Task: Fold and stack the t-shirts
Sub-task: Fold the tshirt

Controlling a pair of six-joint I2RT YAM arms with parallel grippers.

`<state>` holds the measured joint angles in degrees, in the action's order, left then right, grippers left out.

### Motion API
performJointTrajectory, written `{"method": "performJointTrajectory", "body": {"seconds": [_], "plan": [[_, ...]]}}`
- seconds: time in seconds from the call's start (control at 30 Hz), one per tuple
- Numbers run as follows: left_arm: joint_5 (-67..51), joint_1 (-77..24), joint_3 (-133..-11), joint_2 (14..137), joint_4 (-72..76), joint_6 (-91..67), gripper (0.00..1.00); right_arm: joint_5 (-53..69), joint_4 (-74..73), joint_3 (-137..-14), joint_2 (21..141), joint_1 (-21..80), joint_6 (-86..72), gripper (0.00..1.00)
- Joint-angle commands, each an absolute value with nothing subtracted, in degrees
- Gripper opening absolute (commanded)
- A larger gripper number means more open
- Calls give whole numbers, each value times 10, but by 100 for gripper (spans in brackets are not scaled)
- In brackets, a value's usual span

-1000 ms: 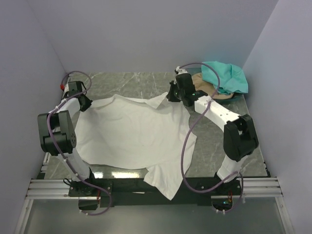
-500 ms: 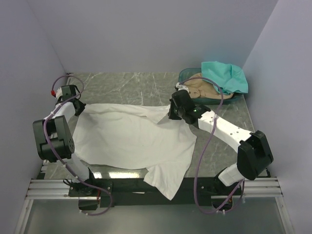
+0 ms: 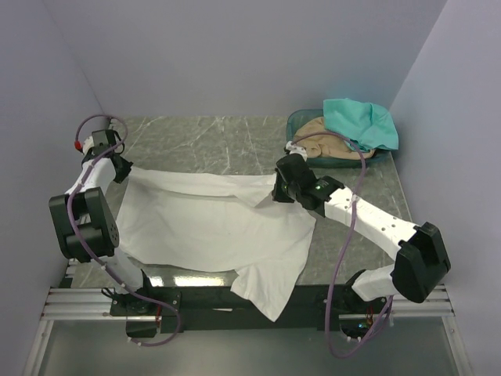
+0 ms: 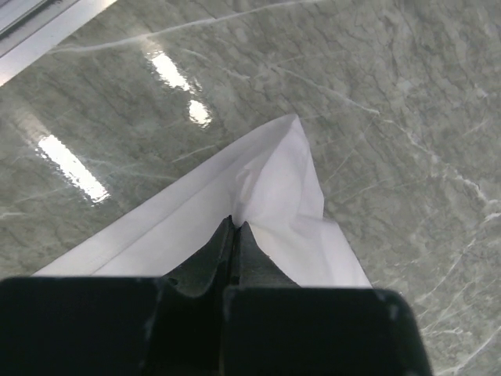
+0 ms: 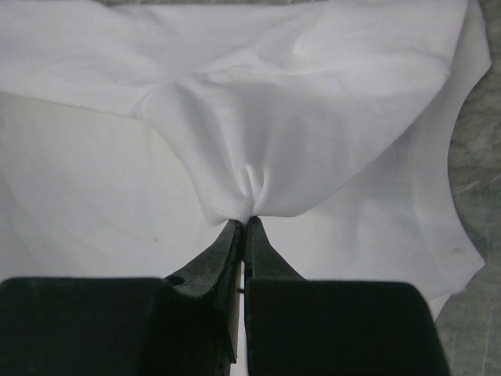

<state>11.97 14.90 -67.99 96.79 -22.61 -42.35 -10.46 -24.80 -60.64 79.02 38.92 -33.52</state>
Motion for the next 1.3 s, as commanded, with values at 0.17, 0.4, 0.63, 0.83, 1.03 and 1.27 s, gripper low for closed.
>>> {"method": "performJointTrajectory", "body": {"seconds": [0.17, 0.4, 0.63, 0.83, 1.03, 1.27], "plan": [[140, 158, -706, 984, -269, -435, 6, -89, -276, -541, 766, 419, -397, 3], [178, 157, -722, 979, -308, -460, 37, -3, -227, -482, 786, 454, -381, 27], [152, 156, -716, 935, -303, -460, 99, -75, -262, -531, 779, 458, -344, 77], [76, 147, -691, 911, -250, -440, 99, -122, -253, -592, 795, 438, -310, 88], [4, 142, -700, 974, -217, -423, 99, -48, -193, -620, 876, 368, -309, 88], [-5, 140, -729, 1066, -203, -428, 99, -82, -226, -700, 1032, 335, -293, 88]]}}
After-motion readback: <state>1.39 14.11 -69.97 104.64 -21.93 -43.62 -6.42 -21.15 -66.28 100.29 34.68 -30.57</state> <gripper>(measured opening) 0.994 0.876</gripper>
